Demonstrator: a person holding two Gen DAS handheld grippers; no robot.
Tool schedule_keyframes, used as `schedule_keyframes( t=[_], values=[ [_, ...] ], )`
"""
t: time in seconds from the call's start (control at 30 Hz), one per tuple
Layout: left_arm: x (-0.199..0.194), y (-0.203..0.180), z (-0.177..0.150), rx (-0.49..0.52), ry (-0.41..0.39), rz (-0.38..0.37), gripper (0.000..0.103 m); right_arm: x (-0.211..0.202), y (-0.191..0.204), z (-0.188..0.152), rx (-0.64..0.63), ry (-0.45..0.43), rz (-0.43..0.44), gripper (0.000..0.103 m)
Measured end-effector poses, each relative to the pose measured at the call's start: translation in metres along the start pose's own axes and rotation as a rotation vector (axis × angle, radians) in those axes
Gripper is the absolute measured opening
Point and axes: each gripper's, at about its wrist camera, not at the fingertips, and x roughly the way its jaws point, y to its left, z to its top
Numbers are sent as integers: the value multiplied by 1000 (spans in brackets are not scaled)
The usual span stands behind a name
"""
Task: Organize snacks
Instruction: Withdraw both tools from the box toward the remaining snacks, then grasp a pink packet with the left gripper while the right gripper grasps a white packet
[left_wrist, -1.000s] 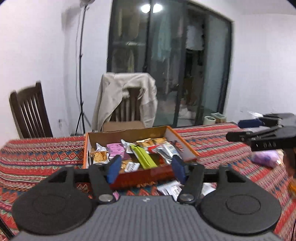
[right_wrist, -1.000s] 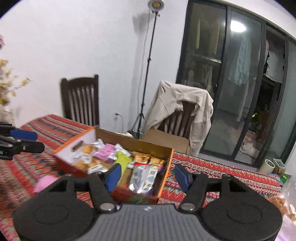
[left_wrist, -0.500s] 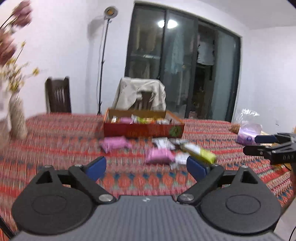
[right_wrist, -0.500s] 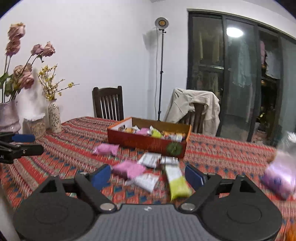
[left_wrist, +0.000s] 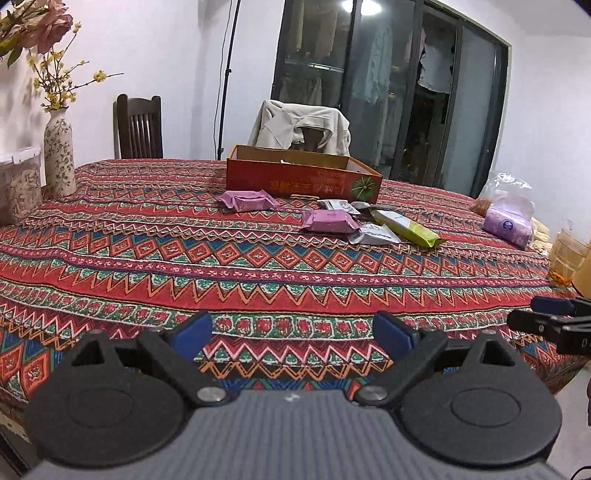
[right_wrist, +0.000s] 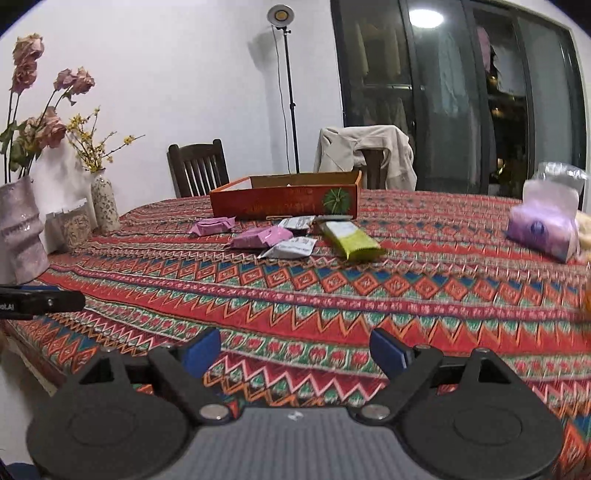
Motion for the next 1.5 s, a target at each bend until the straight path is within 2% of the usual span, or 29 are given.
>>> schedule_keyframes(
  t=[0.23,0.43,0.53,0.63,0.87,1.03,1.13,1.27,1.3,1.37,1.4,1.47,1.5],
  values=[
    [5,0,8,-4,-13,-5,95,6,8,2,-34,-2,-12,87],
    [32,-4,21,20,27,-10,95,21,5,19,-95,7,-37,87],
    [49,-7,37,57,21,-17,97,36,-1,34,-86,9,-18,87],
    [70,-5,52,51,19,-20,97,65,-5,48,-93,49,10,87],
    [137,-5,88,48,59,-108,98,159,7,86,-176,140,52,87],
    [204,-15,116,19,111,-198,101,224,13,108,-222,177,36,87],
    [248,-23,129,0,150,-202,102,247,13,114,-255,196,36,86],
    [292,-37,132,29,200,-210,101,257,0,115,-218,199,50,86],
    [297,-39,131,40,211,-206,100,259,-3,114,-200,200,59,86],
    [301,-39,125,55,236,-198,83,261,-4,112,-195,202,65,86],
    [299,-37,123,65,223,-197,81,261,-3,111,-210,198,65,86],
    [292,-31,122,76,203,-193,63,262,-1,111,-230,188,69,86],
    [289,-27,123,66,206,-193,62,262,0,111,-232,186,74,86]
  ],
)
